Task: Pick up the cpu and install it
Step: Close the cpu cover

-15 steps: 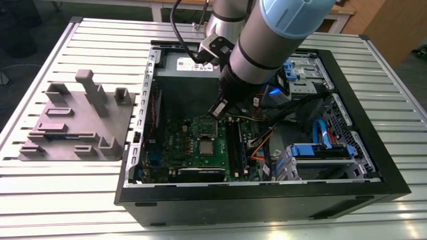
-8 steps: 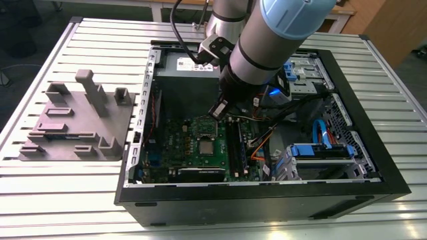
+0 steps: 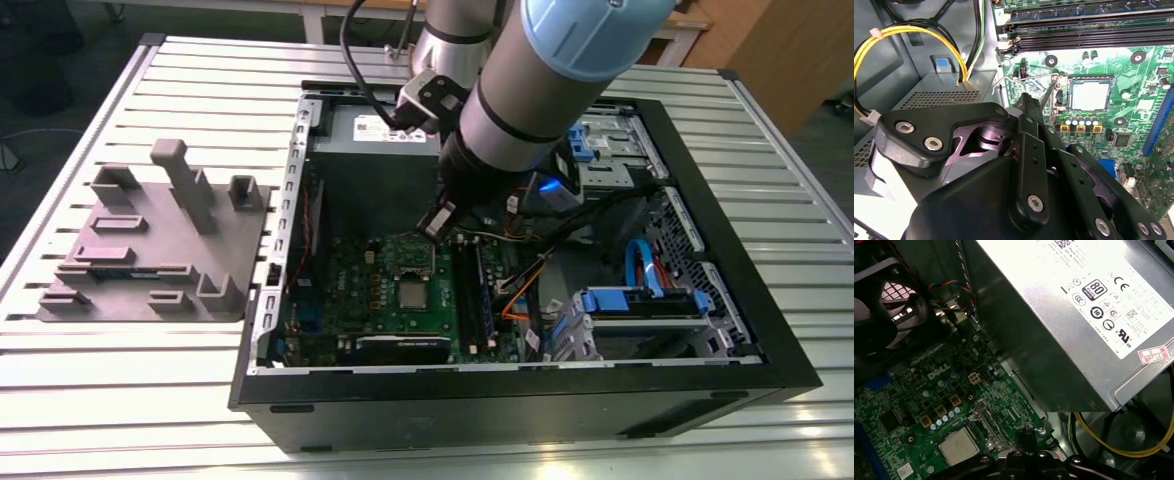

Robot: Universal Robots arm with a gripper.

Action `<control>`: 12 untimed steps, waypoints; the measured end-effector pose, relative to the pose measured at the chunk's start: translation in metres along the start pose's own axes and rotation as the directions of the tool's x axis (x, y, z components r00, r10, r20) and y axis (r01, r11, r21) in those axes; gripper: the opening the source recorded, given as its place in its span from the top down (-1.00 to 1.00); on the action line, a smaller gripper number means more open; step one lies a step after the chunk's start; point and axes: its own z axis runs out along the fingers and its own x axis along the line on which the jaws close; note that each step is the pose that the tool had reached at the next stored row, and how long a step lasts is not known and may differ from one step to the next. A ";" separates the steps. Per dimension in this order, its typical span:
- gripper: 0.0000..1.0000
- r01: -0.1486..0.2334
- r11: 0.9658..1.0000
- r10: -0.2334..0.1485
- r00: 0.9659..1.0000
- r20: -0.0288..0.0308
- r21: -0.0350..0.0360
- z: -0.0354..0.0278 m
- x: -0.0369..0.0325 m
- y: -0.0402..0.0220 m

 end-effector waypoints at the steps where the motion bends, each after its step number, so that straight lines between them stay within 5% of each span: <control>1: 0.80 0.000 1.000 0.000 1.000 0.000 0.000 -0.0001 0.0002 -0.0002; 12: 0.80 0.000 1.000 0.000 1.000 0.000 0.000 -0.0007 0.0025 -0.0018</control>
